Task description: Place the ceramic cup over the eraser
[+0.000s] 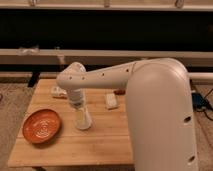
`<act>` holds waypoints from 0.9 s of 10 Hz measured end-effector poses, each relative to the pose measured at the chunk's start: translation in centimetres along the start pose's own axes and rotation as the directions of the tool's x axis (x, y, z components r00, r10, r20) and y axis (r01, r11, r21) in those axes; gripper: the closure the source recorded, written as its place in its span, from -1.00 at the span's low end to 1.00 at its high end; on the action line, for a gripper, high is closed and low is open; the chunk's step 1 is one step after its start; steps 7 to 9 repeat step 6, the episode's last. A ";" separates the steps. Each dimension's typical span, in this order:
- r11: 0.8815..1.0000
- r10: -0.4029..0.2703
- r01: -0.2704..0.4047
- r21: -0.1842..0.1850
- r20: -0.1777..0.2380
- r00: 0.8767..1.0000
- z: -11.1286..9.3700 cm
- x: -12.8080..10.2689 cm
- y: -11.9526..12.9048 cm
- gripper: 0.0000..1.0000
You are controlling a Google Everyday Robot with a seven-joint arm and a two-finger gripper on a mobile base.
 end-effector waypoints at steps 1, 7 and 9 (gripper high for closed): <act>1.000 -0.002 0.002 0.011 -0.013 1.000 -1.2 0.4 0.0 -0.60; 0.996 0.012 -0.015 0.091 0.034 0.999 -7.1 3.3 -0.3 -0.60; 0.996 0.012 -0.015 0.091 0.034 0.999 -7.1 3.3 -0.3 -0.60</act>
